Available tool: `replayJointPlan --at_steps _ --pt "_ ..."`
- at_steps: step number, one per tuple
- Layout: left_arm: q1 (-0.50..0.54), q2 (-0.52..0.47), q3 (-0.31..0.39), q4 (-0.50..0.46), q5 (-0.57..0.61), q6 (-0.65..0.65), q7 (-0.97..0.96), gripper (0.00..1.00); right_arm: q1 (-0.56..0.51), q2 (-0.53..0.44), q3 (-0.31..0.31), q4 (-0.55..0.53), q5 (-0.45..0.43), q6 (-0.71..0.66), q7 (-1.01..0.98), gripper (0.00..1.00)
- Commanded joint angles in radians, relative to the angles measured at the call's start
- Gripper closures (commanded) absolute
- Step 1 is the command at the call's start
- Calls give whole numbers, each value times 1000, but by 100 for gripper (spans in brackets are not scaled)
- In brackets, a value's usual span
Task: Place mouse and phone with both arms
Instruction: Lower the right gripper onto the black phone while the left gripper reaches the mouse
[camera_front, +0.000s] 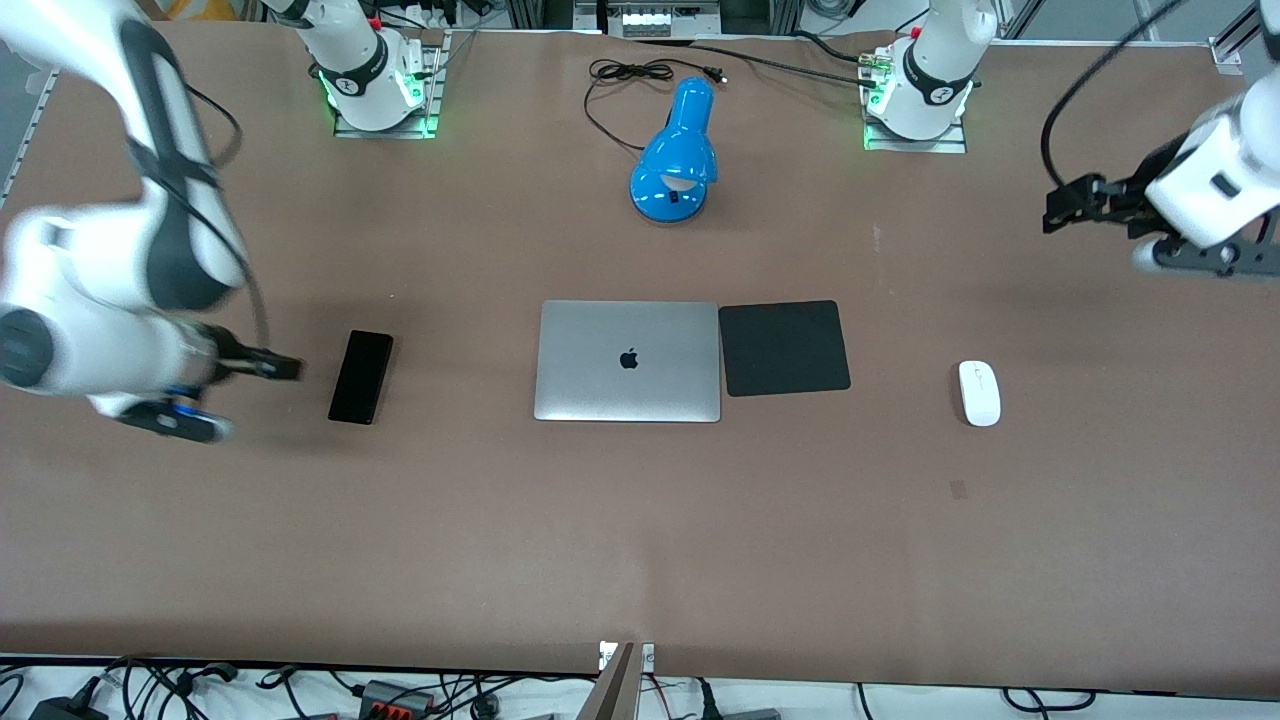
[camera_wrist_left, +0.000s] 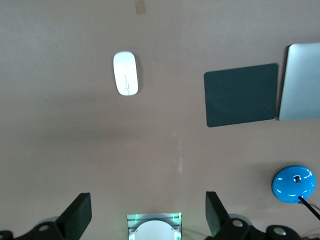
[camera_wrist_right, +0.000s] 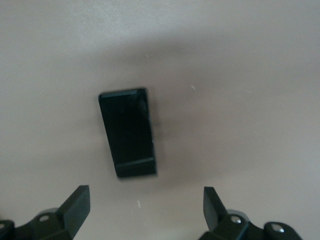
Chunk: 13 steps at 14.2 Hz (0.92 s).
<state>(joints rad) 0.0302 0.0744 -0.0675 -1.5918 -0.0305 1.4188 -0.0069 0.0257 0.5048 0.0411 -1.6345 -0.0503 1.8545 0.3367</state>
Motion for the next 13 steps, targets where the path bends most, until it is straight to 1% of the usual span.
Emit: replayJointPlan --at_steps 1,3,5,7,8,10,11,13 --pt "40 137 -3 39 24 -9 13 0 29 10 -1 -71 -33 72 61 0" --pt "53 226 -3 36 27 18 19 0 37 53 -1 -73 -33 87 71 0" --pt "66 272 -3 3 44 128 30 0 40 72 -1 -106 -33 142 81 0" --pt "66 275 -3 -80 49 266 47 0 42 72 -1 -139 -33 184 81 0" --pt "66 275 -3 -141 49 352 48 0 40 80 -1 -140 -33 192 81 0" --pt "66 277 -3 -233 49 519 48 0 43 86 -1 -146 -33 213 81 0" --pt "68 281 -3 -261 55 570 59 0 45 87 0 -156 -34 227 77 0" --pt "79 323 -3 -280 98 662 90 0 46 92 2 -171 -33 258 77 0"
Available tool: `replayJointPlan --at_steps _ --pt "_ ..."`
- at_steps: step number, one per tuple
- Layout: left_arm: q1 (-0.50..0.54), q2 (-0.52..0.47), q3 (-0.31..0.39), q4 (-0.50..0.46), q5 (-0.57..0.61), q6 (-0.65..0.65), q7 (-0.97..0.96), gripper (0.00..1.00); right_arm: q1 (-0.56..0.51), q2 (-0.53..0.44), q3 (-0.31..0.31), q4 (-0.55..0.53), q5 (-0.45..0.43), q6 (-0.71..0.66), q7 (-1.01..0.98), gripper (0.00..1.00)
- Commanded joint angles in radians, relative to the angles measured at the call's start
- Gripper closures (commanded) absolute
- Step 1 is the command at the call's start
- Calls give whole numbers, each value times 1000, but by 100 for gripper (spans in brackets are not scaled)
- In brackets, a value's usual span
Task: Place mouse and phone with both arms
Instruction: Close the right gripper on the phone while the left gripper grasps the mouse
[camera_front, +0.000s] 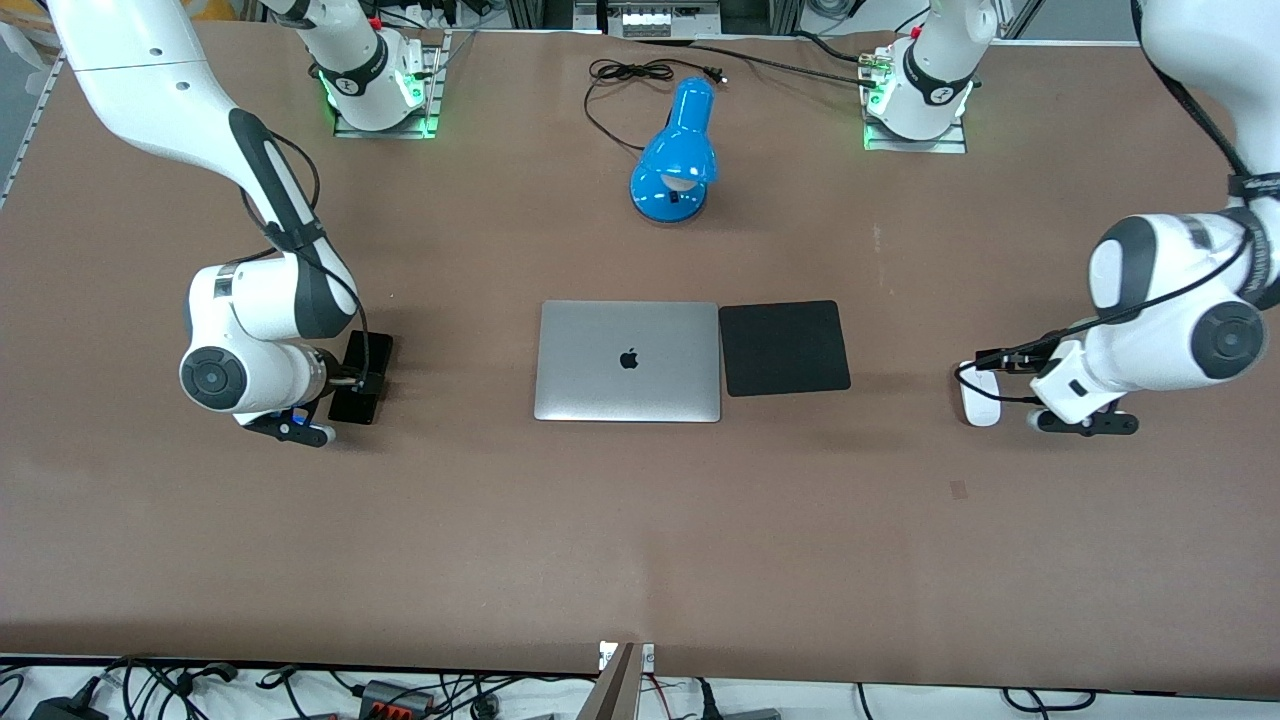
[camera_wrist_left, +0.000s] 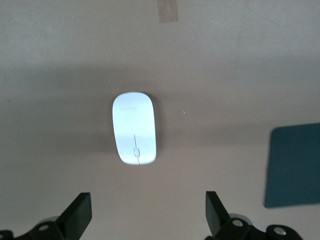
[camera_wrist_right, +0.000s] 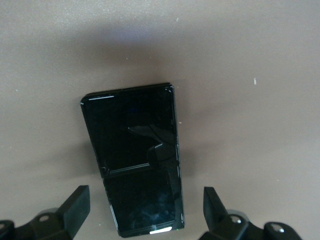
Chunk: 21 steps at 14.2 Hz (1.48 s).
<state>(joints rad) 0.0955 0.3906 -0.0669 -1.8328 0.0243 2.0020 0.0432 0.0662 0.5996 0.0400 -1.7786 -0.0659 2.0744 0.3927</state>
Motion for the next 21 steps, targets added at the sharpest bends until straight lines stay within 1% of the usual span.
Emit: replayJointPlan --at_steps 1,4,9,17,19,20,21 --pt "30 28 -4 -39 49 108 56 0 7 0 3 -41 -17 58 22 0" --pt "43 56 -10 -62 49 138 78 0 7 3 3 -56 -17 87 20 0" --pt "49 85 -11 -115 49 288 80 0 3 9 3 -56 -17 93 11 0" --pt "58 152 -10 -121 51 368 83 0 -2 15 3 -82 -15 136 11 0" --pt "73 171 -10 -134 51 441 107 0 -2 19 3 -82 -14 142 11 0" --pt "73 171 -10 -134 51 446 110 7 -2 20 3 -82 -14 144 11 0" --pt "73 171 -10 -134 51 446 110 20 -2 22 3 -82 -14 145 11 0"
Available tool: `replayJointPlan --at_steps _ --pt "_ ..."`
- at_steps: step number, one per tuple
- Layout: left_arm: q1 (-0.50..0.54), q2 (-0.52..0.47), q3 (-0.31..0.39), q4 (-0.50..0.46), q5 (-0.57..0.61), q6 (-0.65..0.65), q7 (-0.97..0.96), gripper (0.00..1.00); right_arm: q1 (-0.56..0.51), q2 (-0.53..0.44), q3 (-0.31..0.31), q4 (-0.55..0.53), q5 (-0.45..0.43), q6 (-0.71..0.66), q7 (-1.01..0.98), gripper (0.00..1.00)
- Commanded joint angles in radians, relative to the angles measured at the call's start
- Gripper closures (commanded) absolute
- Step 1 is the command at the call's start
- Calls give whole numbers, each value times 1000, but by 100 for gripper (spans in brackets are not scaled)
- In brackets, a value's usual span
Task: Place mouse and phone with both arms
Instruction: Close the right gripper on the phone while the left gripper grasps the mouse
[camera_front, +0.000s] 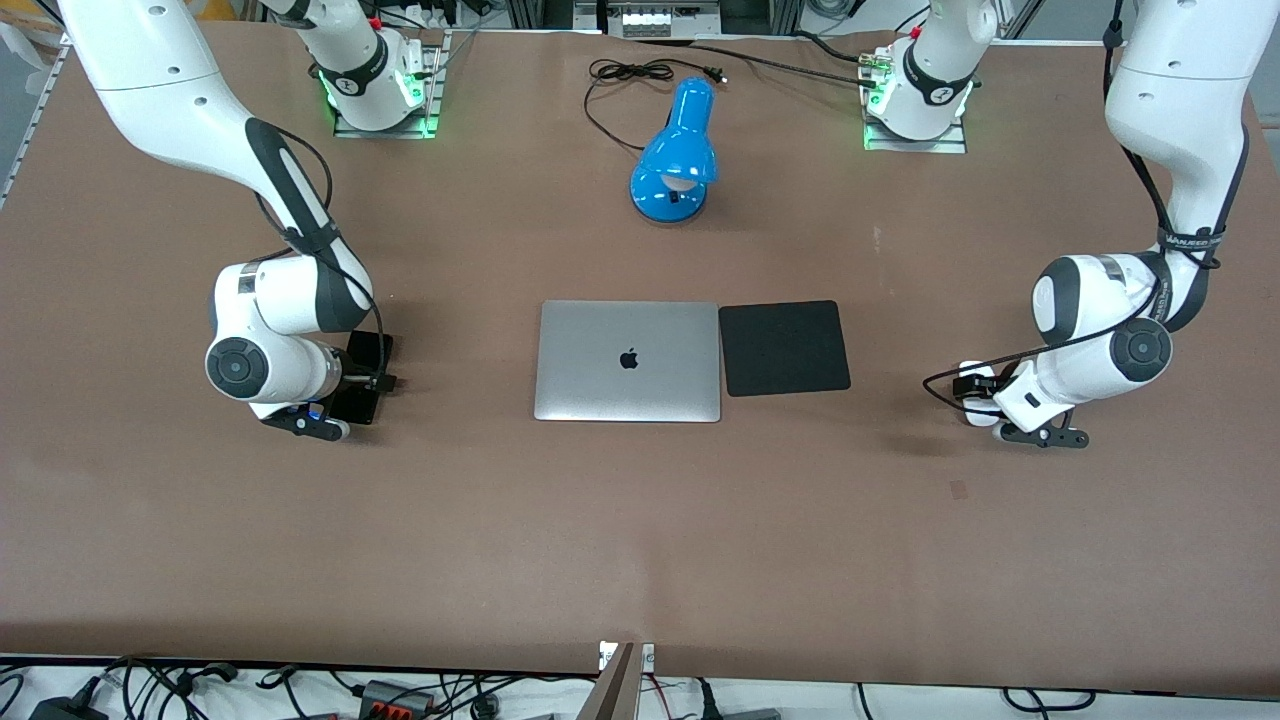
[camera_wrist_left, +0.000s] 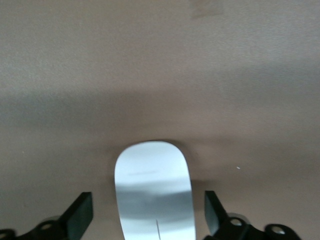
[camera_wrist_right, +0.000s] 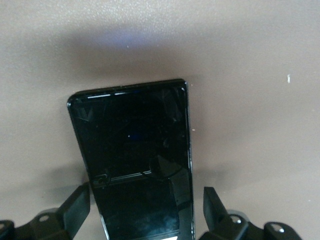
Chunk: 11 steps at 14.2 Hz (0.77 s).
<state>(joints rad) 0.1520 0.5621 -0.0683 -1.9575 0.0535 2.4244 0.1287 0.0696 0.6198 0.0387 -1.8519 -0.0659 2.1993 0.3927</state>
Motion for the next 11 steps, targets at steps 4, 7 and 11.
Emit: replayJointPlan --at_steps 4,7,11 --pt "14 -7 -16 -17 20 -44 12 64 -4 1 4 -9 -17 30 8 33" --pt "17 -7 -18 -11 20 -50 17 70 1 3 4 -4 -15 28 8 92" --pt "5 -34 -19 121 20 -281 20 70 16 -14 93 46 0 -16 6 93"
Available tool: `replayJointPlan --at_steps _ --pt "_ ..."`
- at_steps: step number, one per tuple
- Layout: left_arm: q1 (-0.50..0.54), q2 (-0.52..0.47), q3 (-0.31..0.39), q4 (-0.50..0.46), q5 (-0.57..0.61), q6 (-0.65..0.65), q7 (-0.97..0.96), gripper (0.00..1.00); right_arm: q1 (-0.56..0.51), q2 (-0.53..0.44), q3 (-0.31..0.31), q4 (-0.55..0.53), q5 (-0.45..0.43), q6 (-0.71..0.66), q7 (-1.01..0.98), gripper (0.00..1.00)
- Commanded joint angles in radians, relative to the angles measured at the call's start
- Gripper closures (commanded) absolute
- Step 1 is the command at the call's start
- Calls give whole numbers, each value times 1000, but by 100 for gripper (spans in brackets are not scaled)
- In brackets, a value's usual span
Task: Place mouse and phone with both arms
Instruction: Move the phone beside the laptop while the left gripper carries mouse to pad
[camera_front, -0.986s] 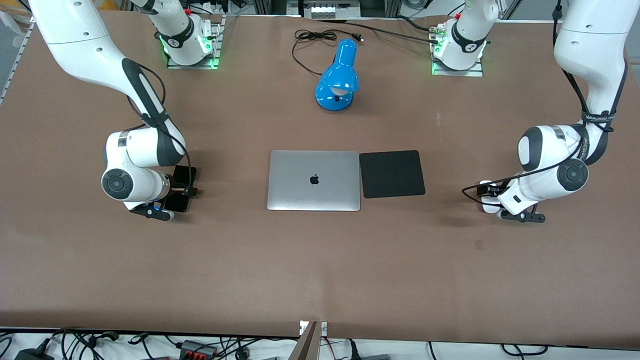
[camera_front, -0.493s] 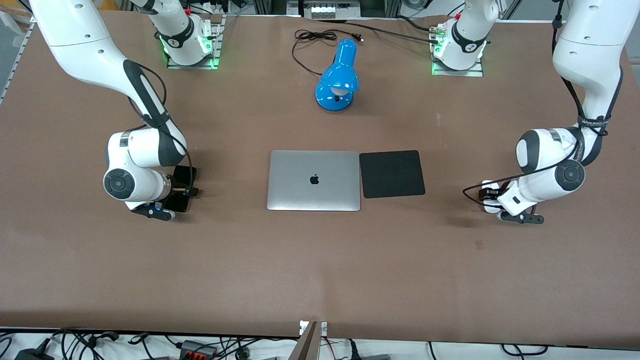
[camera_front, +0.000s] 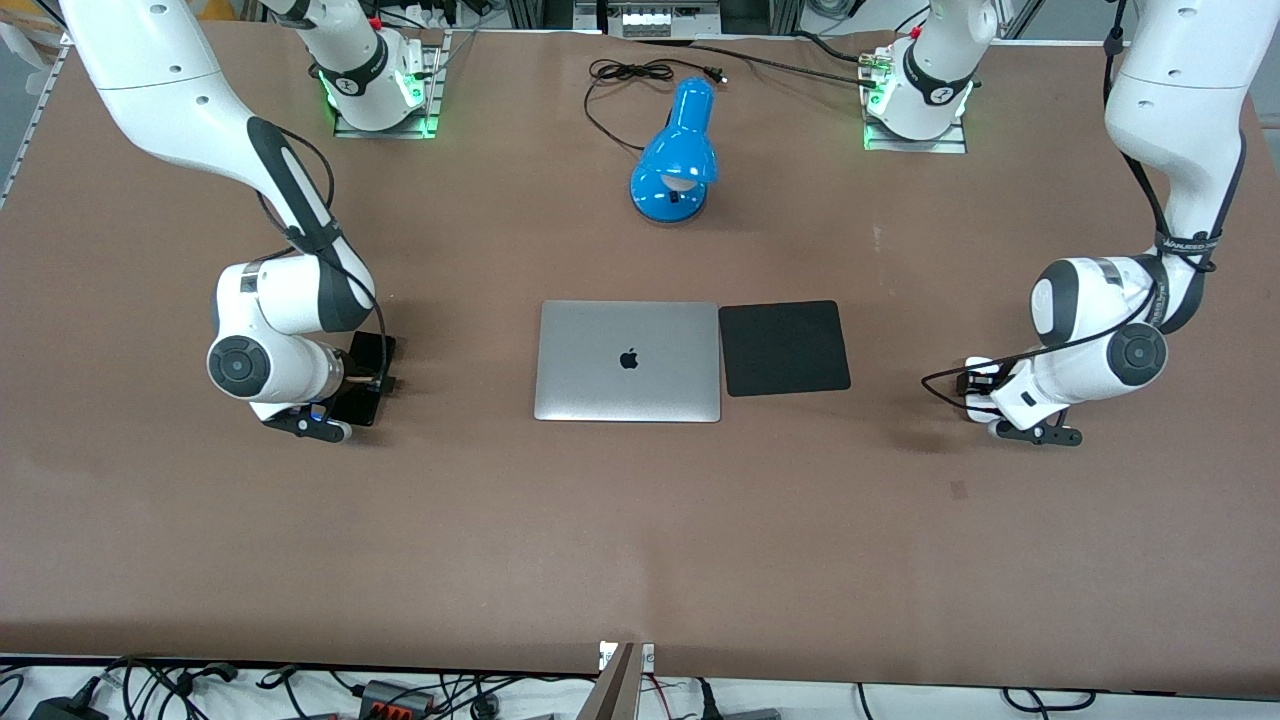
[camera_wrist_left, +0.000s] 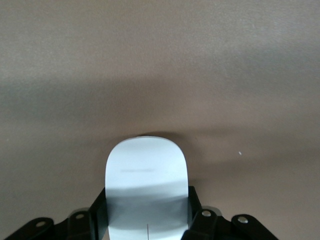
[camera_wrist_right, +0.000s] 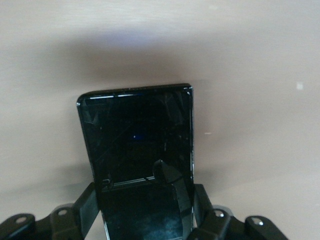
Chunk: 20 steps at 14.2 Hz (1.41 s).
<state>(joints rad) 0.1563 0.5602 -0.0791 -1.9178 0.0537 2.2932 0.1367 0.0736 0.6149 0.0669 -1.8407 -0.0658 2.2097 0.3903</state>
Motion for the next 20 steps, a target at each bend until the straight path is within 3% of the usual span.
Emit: replayJointPlan --at_steps 1,4,11,17,18,19,20 --pt "-4 -33 -20 139 15 -247 9 70 12 -6 109 50 -2 -34 5 93" --pt "-4 -63 -94 215 8 -403 -47 70 15 2 203 57 -3 -28 9 93" --pt "-27 -118 -378 136 21 -459 -481 71 57 34 212 57 -2 -21 18 91" --pt "-98 -117 -387 -22 25 -250 -741 73 60 74 211 58 -2 34 85 89" --pt "-122 -117 -390 -65 32 -182 -793 73 58 78 211 60 0 38 119 68" --pt "-147 -112 -387 -98 49 -134 -836 73 52 78 209 69 -8 38 137 1" --pt "-153 -103 -389 -113 72 -89 -871 73 48 74 208 98 -8 28 130 0"
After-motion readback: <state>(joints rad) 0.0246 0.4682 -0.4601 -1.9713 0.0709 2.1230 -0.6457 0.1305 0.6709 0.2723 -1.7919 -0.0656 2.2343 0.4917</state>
